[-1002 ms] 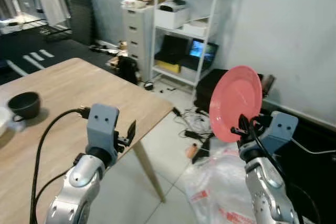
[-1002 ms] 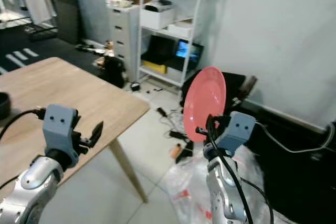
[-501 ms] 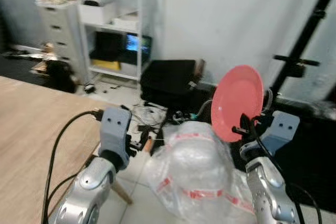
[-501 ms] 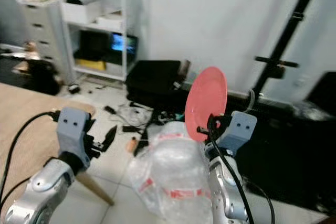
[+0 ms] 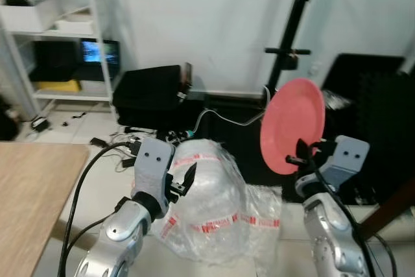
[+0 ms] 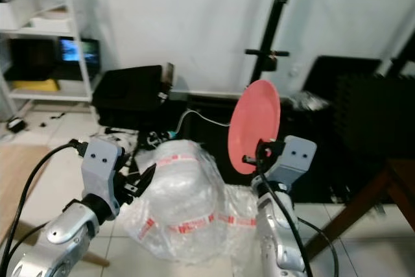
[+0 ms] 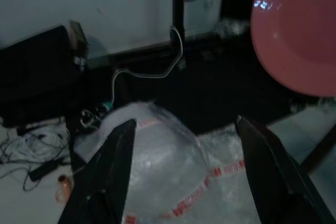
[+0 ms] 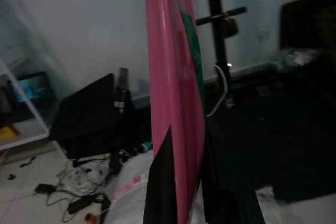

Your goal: Setting the table

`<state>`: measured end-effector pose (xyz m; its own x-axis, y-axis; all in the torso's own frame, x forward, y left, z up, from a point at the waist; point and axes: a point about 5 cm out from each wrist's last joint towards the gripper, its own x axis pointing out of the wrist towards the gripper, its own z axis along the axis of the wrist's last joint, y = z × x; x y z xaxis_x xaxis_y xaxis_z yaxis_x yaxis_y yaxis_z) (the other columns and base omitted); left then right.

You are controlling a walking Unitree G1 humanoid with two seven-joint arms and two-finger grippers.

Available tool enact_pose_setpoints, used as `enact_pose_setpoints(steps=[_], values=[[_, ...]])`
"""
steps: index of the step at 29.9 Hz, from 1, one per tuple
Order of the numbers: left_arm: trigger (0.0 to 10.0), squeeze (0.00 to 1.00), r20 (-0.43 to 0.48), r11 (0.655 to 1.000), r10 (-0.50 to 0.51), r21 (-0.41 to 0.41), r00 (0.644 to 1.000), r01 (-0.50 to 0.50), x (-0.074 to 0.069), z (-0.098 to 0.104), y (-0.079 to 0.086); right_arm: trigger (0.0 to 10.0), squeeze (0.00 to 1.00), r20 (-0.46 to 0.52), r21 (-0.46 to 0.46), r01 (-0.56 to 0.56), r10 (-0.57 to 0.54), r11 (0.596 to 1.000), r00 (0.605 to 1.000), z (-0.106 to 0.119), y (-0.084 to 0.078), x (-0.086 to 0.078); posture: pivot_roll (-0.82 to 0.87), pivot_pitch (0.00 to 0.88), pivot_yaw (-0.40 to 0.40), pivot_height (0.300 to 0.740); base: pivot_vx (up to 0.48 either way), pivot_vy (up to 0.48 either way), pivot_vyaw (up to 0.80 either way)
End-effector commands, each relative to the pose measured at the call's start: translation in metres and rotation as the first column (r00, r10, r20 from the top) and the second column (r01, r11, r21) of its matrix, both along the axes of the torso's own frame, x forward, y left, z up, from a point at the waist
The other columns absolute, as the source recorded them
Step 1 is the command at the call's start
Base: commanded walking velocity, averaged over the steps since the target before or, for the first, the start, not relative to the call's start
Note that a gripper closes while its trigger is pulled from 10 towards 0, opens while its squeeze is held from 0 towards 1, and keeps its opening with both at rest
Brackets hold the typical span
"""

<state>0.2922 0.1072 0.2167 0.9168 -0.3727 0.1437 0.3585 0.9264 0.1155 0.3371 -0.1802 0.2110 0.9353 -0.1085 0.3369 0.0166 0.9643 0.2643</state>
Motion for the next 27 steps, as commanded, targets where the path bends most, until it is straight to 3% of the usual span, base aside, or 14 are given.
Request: enact_pose_setpoints(steps=[1,27], values=[[10.0,0.0,-0.001,1.0,-0.023,0.014,1.0,0.023,-0.0018,-0.0029,-0.0057,10.0,0.0,-0.009,-0.003,0.02,-0.02,1.0,1.0,-0.0036,-0.0068,-0.0022,0.09,0.189,0.046,0.74,0.0,0.0,-0.8],[10.0,0.0,0.034,0.999,-0.035,0.005,0.999,0.035,-0.0007,0.001,-0.0109,10.0,0.0,-0.009,-0.014,0.024,-0.024,1.0,1.0,-0.0025,-0.0083,-0.0007,0.08,0.18,0.04,0.74,0.0,0.0,-0.8]])
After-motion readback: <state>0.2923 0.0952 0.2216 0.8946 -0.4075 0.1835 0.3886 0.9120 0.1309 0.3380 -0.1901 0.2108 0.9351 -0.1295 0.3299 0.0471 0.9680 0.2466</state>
